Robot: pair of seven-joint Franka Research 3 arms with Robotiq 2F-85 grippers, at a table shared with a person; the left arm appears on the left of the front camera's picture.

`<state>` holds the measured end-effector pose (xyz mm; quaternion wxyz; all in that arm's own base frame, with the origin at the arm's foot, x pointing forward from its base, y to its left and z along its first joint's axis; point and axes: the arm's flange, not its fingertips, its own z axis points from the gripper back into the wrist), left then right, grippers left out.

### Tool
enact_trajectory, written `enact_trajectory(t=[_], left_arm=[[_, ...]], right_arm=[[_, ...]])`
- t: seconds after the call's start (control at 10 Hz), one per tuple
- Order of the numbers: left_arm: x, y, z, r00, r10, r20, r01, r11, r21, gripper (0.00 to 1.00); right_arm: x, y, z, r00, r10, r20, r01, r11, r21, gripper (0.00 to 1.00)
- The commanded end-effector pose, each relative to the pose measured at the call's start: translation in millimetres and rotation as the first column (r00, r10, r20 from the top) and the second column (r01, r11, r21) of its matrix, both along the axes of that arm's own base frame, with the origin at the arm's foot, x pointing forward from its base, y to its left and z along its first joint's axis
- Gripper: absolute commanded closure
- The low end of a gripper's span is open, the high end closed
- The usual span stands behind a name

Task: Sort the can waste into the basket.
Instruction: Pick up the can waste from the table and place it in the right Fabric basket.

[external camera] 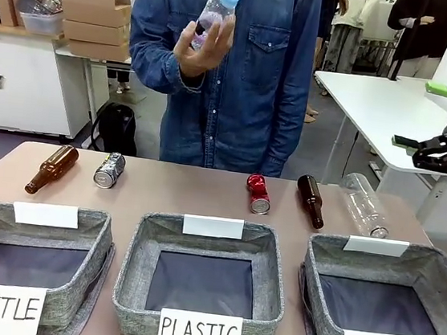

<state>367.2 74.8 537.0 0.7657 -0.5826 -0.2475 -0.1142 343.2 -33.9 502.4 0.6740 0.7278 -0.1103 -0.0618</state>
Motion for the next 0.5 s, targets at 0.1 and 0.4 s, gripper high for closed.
enact_trajectory(t=[0.1,0.4], left_arm=[[48,-4,2,0.993,-0.098,-0.065,0.099,0.995,0.018,0.0],[19,22,9,0.998,0.004,-0.057,-0.003,1.0,0.026,0.0]], right_arm=[[0,1,5,1.0,0.007,-0.015,-0.007,1.0,0.003,0.0],[0,1,5,1.0,0.007,-0.015,-0.007,1.0,0.003,0.0]])
